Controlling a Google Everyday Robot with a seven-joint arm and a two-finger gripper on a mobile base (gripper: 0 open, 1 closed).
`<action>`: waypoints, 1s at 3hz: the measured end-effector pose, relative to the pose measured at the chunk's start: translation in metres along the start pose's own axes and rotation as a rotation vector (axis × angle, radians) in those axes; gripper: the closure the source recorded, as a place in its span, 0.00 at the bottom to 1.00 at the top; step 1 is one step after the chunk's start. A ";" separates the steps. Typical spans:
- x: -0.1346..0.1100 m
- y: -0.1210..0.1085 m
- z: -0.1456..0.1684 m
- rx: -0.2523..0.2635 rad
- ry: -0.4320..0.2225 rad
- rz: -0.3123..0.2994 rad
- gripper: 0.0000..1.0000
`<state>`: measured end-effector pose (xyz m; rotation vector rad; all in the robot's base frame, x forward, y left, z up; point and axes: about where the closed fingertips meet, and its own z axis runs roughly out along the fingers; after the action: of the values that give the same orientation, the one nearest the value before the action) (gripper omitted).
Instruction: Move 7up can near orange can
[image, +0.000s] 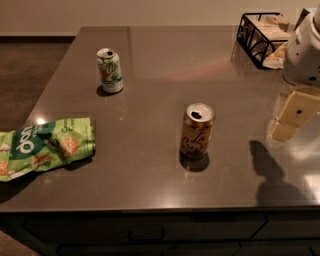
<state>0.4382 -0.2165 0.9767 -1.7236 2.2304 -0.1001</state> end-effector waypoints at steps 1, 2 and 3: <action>0.000 0.000 0.000 0.000 0.000 0.000 0.00; -0.007 -0.004 0.002 -0.012 -0.020 0.008 0.00; -0.029 -0.019 0.011 -0.024 -0.082 0.030 0.00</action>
Offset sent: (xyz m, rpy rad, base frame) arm 0.0133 0.0105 -0.0038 0.0537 0.0405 -0.0002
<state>0.4655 -0.1923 0.9772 -1.6752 2.2056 0.0033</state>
